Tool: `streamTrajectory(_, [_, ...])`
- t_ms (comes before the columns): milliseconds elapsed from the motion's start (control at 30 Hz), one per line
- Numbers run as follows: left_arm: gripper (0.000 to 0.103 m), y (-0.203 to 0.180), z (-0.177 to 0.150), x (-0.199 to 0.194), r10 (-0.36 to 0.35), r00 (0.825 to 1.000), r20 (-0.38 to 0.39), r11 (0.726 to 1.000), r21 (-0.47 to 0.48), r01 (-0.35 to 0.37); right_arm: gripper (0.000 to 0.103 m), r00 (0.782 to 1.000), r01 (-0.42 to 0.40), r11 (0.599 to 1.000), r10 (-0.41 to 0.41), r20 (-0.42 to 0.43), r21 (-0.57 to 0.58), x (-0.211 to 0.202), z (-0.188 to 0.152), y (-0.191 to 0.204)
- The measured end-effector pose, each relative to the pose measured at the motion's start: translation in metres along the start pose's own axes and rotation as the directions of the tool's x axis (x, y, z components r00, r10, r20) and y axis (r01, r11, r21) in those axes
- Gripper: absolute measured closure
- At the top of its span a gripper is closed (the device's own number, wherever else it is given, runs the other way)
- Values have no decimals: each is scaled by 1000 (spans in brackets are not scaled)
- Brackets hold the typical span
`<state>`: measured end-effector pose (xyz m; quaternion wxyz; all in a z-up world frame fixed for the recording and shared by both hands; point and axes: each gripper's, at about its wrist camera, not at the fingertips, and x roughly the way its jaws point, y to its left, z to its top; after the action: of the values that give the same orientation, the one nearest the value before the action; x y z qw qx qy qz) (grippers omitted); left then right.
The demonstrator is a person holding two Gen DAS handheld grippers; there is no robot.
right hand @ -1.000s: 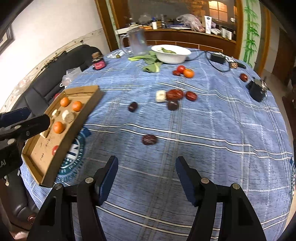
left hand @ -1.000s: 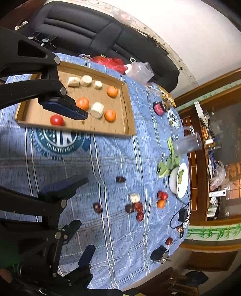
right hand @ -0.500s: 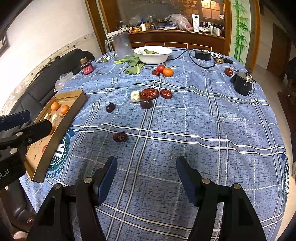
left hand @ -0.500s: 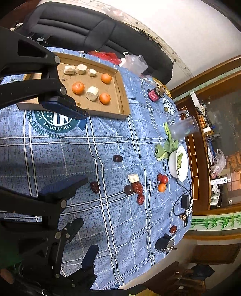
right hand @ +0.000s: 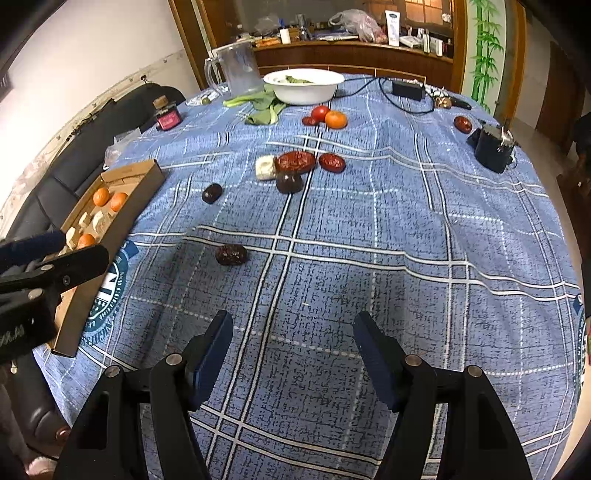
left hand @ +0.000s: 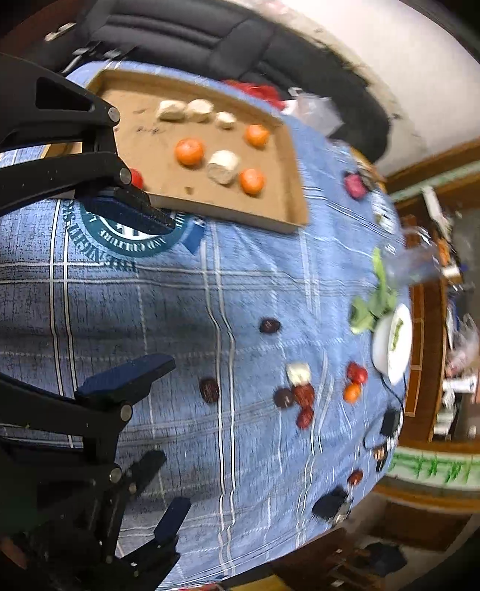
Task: Organize fruits
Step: 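Move both tools back over the dark dates on the cloth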
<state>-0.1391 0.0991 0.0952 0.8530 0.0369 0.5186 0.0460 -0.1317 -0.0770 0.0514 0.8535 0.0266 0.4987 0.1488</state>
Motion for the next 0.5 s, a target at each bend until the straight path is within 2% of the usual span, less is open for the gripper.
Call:
streamTrajectory(100, [37, 12, -3, 15, -30, 999, -36, 999, -37, 29, 31, 999, -8, 1000, 9, -31, 22, 11, 4, -7])
streamTrajectory(300, [37, 15, -4, 52, -166, 981, -101, 984, -88, 157, 31, 998, -19, 998, 23, -59, 58, 35, 30, -20])
streamTrajectory(500, [37, 13, 28, 77, -223, 972, -75, 970, -117, 213, 31, 996, -70, 996, 73, -47, 62, 56, 70, -20])
